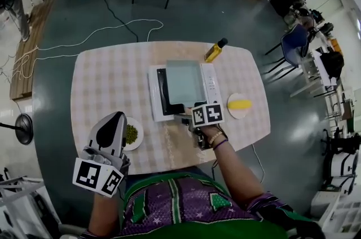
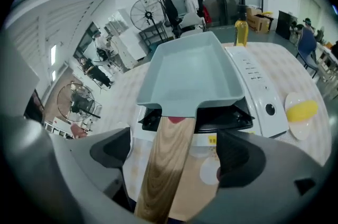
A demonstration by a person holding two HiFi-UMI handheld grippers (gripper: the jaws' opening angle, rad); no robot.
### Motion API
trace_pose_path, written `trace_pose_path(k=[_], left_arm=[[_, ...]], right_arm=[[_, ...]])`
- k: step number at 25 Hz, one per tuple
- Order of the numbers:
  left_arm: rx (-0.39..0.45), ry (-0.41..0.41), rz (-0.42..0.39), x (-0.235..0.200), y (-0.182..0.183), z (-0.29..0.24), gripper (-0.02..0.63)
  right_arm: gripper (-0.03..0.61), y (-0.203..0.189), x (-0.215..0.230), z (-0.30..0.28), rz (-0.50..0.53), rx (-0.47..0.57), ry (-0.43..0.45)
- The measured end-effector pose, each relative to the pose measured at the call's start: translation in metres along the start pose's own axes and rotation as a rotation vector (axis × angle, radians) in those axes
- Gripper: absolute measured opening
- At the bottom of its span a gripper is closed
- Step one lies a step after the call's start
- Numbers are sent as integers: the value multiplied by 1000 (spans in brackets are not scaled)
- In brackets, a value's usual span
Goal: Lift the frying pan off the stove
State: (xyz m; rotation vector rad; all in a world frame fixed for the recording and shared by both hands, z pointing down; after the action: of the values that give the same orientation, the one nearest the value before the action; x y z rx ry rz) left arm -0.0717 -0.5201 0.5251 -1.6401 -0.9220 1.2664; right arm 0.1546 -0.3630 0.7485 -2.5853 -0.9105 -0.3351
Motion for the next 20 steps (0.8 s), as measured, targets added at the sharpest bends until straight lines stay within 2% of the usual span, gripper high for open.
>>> trace_pose_path(k=[4,6,8,9,10,12,17,20], left_arm=[[-4,10,3,-2,-5,2,23],[-1,12,0,4,-10,11,23],[7,12,-3,13,-20,26,23],[12,13,-5,18,-26,36,23],[16,14,-6,24,-32,44,23],[18,17,-8,30,-35,51,23],[3,22,-11,12,-8,22,23],[-3,23,-21,3,3,14,23]], right_arm=[[474,-5,5,-12,-41,-58,31],[425,-18,4,-13,-55,-78,53],[326,-40,2,-14,-57,-95,84],[217,-52,1,-15,-55,-97,103],[176,-63,1,-14,-58,-93,119],[154,-70,3,-11,-69,-80,132],[133,-32,4,-7,-59,-78,120],[133,-22,2,-8,-58,-66,119]])
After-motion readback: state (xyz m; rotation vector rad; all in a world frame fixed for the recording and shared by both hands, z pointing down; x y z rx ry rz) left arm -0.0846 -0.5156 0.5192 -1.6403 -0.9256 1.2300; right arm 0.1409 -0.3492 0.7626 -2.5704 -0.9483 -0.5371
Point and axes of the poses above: the fingertips, and each gripper's own axes: z backward along the fingers, x to its right, y out of its top, the point moved 4 cm from there along z, backward along the fingers, and after that the axes turned 4 degrees about -x, right-handed, at the moved point
